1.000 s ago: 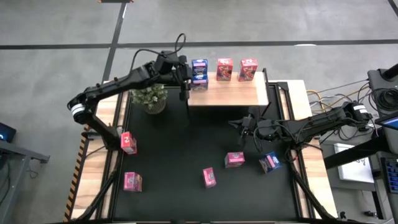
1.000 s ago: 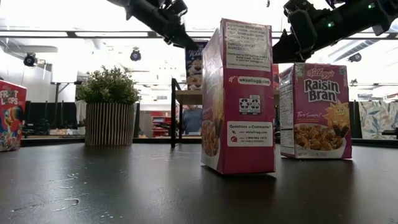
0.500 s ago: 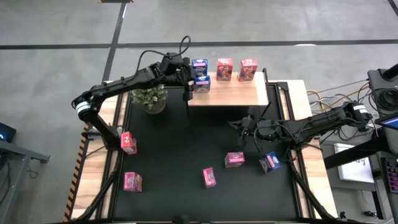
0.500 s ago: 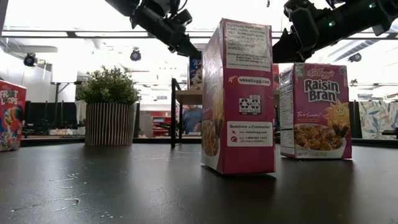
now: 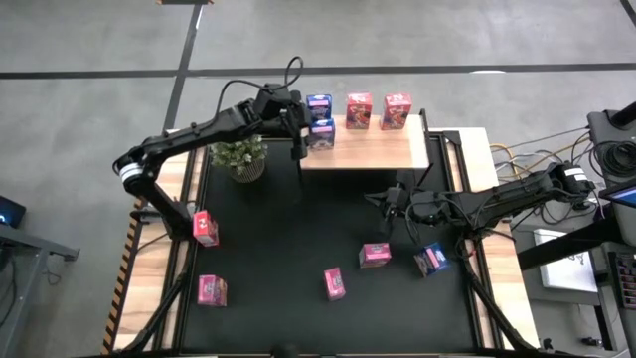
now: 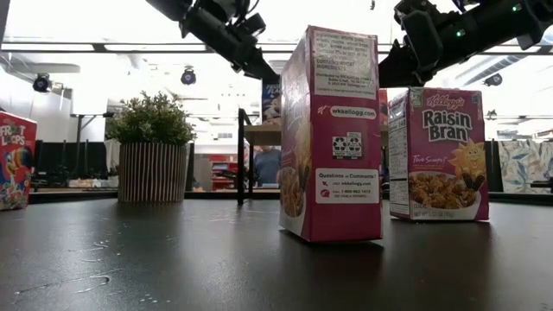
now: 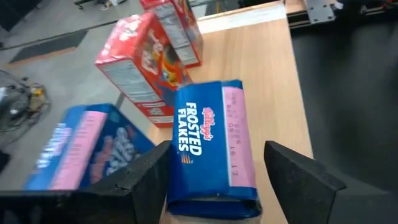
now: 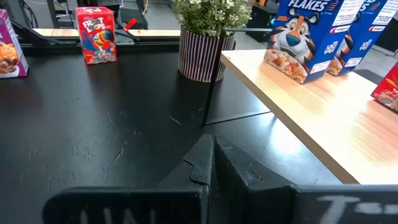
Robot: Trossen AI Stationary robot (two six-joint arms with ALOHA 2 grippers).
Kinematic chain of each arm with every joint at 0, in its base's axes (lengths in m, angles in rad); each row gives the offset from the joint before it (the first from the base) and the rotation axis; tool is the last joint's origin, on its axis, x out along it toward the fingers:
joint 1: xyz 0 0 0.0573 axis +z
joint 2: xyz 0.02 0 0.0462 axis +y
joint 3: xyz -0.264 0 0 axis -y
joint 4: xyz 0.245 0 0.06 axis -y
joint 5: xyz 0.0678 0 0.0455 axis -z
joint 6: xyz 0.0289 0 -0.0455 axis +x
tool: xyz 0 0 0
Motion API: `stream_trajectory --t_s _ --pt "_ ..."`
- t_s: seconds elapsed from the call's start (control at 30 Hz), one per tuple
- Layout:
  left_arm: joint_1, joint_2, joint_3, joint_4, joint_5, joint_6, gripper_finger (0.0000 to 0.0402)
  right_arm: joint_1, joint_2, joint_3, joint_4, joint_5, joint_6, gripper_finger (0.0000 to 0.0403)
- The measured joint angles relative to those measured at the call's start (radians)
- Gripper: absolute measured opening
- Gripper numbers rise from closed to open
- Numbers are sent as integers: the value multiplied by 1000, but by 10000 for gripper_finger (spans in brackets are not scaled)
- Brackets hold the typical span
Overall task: Stack cereal on shelf
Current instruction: Put the left blue cereal box on the shelf and align it with the other blue cereal box on the shelf
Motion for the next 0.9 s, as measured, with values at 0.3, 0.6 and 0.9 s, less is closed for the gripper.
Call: stream_trajectory --t_s 0.3,0.6,0.9 --pt "-30 -17 118 -150 -19 -10 233 0 0 0 0 0 -1 9" --pt "-103 -22 105 -111 -182 -8 177 0 0 0 0 0 -7 9" --pt "-102 9 95 -55 -326 -61 10 0 0 0 0 0 -8 9"
